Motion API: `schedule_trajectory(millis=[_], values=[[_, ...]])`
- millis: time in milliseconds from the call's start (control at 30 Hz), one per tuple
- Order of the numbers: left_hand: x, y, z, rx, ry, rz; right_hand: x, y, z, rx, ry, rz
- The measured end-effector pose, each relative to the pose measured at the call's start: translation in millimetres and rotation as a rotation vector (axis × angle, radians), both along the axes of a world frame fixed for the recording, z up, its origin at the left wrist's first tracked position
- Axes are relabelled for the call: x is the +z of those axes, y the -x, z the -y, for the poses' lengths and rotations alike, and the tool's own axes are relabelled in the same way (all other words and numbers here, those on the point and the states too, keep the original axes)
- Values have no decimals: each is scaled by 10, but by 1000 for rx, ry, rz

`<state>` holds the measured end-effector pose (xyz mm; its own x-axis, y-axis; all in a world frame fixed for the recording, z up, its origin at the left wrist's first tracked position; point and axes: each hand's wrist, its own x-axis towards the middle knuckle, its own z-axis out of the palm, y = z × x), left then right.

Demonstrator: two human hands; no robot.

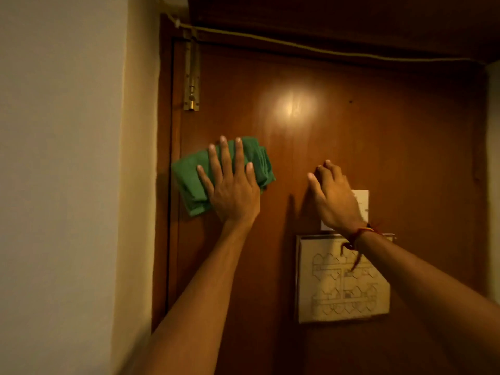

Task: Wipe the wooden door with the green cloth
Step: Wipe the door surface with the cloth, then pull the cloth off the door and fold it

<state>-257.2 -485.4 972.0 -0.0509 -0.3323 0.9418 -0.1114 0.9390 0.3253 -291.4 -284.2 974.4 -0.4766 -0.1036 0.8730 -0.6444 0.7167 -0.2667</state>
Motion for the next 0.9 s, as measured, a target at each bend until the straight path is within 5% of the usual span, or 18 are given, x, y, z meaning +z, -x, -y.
schedule_trajectory(millis=[167, 367, 567, 667, 733, 800, 900], values=[[-223, 146, -392, -163, 293, 148, 77, -247, 353, 324, 381, 227], [-325, -12, -484, -646, 92, 101, -134, -354, 468, 592, 754, 529], [-464, -285, -661, -321, 243, 257, -328, -614, -312, 666, 837, 452], [-696, -398, -1085, -493, 231, 338, -645, -761, -1042, 642, 975, 431], [-996, -416, -1570, -871, 95, 413, -1039, -863, -1625, 573, 1048, 463], [-1405, -456, -2080, -1300, -245, 488, -1562, -970, -2169, 509, 1139, 501], [-2464, -446, -3041, -1650, -762, 804, -2619, -1248, -3004, 348, 1244, 578]])
